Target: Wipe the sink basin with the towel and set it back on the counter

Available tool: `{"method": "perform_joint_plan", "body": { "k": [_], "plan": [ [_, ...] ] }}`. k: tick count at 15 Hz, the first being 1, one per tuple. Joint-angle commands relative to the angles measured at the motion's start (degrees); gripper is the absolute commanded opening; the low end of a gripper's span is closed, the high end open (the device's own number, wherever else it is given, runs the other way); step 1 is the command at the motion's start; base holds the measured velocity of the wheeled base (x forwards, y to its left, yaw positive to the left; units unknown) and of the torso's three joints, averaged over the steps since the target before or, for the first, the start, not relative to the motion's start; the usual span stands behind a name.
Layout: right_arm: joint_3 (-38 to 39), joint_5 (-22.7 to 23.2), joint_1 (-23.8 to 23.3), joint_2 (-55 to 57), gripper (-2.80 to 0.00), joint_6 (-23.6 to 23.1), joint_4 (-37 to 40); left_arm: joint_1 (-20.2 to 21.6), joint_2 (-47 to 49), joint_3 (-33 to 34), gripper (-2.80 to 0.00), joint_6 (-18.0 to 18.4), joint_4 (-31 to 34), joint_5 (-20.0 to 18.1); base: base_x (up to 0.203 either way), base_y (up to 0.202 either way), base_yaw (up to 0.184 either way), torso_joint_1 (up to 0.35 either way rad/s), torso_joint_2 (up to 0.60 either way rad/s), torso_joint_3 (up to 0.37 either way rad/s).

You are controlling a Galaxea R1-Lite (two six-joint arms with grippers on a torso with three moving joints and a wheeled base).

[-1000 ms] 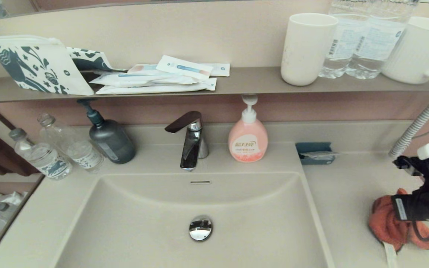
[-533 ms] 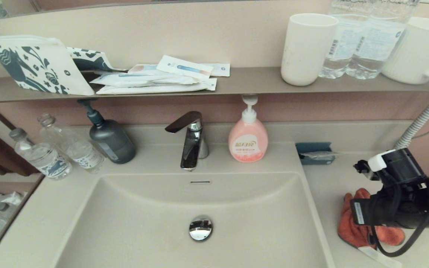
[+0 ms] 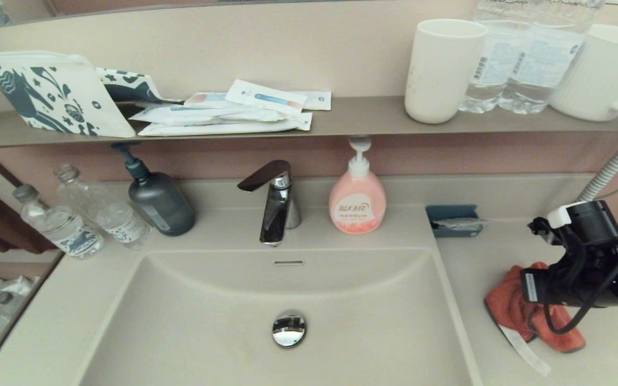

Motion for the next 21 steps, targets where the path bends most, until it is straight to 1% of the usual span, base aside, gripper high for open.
{"method": "perform_joint_plan", "body": {
  "k": [1,3,7,12,13,14,18,21],
  "plan": [
    [0.41,-0.13,0.87,0.34,0.0,0.11,-0.01,0.05,0.06,0.0,-2.8,0.05,0.01,-0.03,0.0,0.0,0.0,0.0,0.0,0.0],
    [0.44,-0.34,2.28,0.21,0.0,0.37,-0.01,-0.01,0.06,0.0,-2.8,0.06,0.01,0.04,0.0,0.0,0.0,0.0,0.0,0.0],
    [0.5,-0.42,2.26,-3.39,0.0,0.37,0.92,0.01,0.06,0.0,-2.8,0.01,0.01,-0.01,0.0,0.0,0.0,0.0,0.0,0.0],
    [-0.07,-0.29,1.59,-14.67,0.0,0.09,10.17,0.06,0.06,0.0,-2.8,0.06,0.01,0.03,0.0,0.0,0.0,0.0,0.0,0.0],
    [-0.08,-0.32,1.52,-16.21,-1.17,0.05,11.69,-0.02,0.06,0.0,-2.8,-0.02,0.01,0.02,0.0,0.0,0.0,0.0,0.0,0.0],
    [-0.09,-0.33,1.44,-16.98,-2.8,0.03,12.66,0.01,0.06,0.0,-2.8,0.03,0.01,-0.04,0.0,0.0,0.0,0.0,0.0,0.0],
    [0.19,-0.04,1.48,-18.28,-2.8,0.06,12.38,-0.02,0.06,0.0,-2.8,0.07,0.01,-0.05,0.0,0.0,0.0,0.0,0.0,0.0],
    [0.22,0.19,0.11,-22.18,-2.8,1.18,12.37,0.05,0.06,0.0,-2.8,0.0,0.01,0.02,0.0,0.0,0.0,0.0,0.0,0.0]
  ]
}}
